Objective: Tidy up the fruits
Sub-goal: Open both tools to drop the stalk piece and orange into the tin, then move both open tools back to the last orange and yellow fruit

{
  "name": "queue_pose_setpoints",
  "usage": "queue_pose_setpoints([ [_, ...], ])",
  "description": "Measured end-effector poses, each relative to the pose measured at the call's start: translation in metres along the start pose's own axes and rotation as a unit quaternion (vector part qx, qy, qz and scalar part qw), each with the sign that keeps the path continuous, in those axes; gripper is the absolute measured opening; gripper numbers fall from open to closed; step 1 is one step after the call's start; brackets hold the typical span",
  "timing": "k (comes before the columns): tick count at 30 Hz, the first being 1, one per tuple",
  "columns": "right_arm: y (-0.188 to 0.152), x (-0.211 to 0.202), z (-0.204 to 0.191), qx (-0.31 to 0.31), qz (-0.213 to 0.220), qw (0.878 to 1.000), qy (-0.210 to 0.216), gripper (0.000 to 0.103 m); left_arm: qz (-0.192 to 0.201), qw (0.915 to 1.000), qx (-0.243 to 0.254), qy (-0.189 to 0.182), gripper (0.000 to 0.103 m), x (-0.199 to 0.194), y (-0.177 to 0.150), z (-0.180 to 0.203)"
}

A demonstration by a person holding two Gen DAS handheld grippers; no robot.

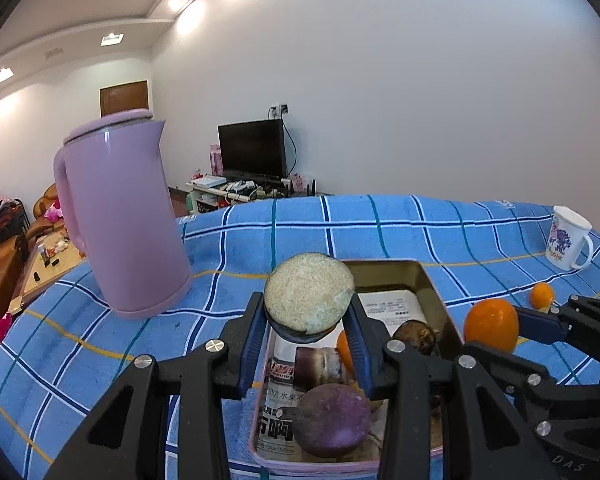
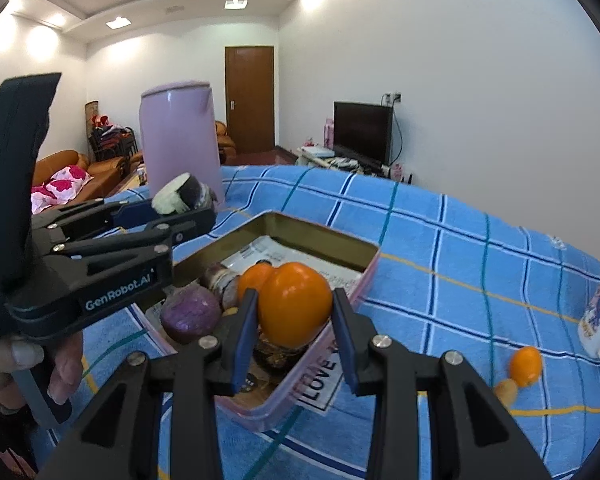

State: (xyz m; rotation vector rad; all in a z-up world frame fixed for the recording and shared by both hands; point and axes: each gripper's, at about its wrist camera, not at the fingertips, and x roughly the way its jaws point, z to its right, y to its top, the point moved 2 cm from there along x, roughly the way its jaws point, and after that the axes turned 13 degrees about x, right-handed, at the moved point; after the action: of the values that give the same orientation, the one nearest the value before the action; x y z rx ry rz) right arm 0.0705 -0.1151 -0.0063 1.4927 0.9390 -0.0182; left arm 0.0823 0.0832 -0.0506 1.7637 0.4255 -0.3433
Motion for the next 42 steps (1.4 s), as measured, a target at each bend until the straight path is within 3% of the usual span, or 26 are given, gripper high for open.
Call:
queue_pose_setpoints([
  [21,-0.006,0.020,-0.007,-0.005,-0.034,0.999,0.011,0.040,-0.029,0.9992,-0.007,-0.027,0.041,0.024,-0.011,0.001],
  [22,-0.006,0.020,-0.006,-0.005,-0.034,0.999,0.014,0.043,-0.028,0.9991,-0.010,-0.030,0.042,0.024,-0.011,0.001],
  [24,-0.006,0.016,-0.006,-0.002,-0.030,0.999,0.017,0.057,-0.024,0.9993,-0.008,-0.028,0.049,0.022,-0.010,0.002],
  [26,-0.006,0.012,-0.003,0.002,-0.024,1.000,0.016,0.064,-0.015,0.9995,-0.007,-0.026,0.071,0.018,-0.008,0.004],
  [29,-0.008,0.003,0.006,0.009,-0.014,1.000,0.003,0.072,0.002,0.9997,-0.004,-0.025,0.075,0.011,-0.006,0.007],
  [35,-0.018,-0.023,0.047,0.029,-0.016,0.998,-0.055,0.074,0.005,0.9993,-0.015,-0.033,0.075,0.006,-0.006,0.010],
  [42,-0.025,-0.042,0.124,0.098,-0.041,0.983,-0.150,0.074,-0.006,0.9993,-0.013,-0.033,0.075,0.003,-0.002,0.024],
])
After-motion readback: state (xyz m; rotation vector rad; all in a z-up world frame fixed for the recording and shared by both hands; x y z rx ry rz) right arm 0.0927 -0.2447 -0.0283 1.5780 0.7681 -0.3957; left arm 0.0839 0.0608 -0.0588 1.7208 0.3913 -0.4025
